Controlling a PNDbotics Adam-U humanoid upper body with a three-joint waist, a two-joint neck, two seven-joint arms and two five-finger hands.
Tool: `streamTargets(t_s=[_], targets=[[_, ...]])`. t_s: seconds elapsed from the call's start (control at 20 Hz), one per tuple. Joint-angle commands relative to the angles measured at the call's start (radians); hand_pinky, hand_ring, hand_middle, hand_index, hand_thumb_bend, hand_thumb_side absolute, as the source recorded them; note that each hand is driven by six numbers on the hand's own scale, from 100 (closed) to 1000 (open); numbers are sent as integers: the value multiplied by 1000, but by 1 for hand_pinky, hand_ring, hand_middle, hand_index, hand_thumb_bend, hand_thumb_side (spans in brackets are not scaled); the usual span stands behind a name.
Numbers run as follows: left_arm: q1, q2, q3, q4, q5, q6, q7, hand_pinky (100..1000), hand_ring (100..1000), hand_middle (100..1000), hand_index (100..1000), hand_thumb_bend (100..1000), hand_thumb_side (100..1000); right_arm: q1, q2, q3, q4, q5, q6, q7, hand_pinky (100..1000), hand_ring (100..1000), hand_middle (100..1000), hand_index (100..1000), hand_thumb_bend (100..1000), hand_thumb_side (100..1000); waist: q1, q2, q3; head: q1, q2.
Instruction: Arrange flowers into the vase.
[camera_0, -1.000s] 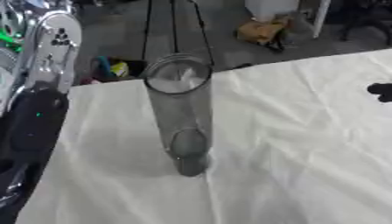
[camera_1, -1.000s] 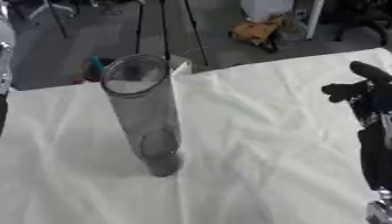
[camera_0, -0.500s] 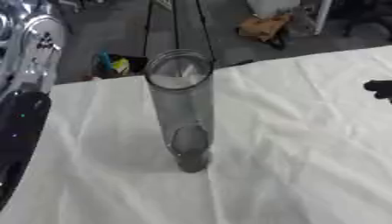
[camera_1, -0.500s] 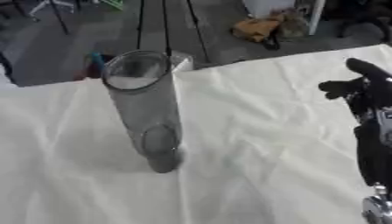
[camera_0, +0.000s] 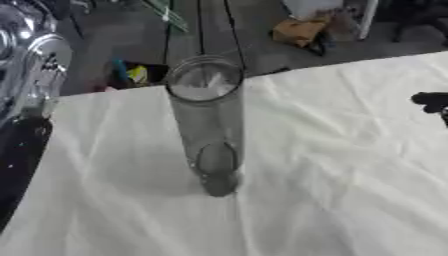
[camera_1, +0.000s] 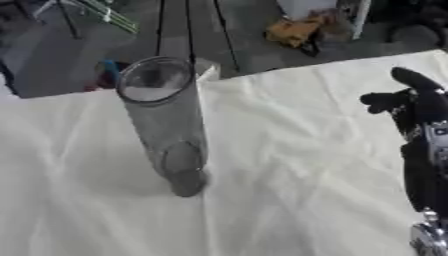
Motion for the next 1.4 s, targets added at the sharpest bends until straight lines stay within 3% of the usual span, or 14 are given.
streamTargets(t_s=[0.05, 1.4], targets=[[-12, 33, 1, -31, 25, 18, 26, 100, 100, 100, 112, 206, 597, -5, -8, -9, -19, -3, 5, 0, 845, 690, 499, 842, 100, 853, 6, -20, 2, -3, -6], [31, 35, -41, -76, 95, 114, 73, 100, 100, 100, 111, 192, 621, -5, 0, -14, -19, -10, 11, -4, 846, 692, 498, 841, 100, 845, 3, -24, 14, -12, 2]])
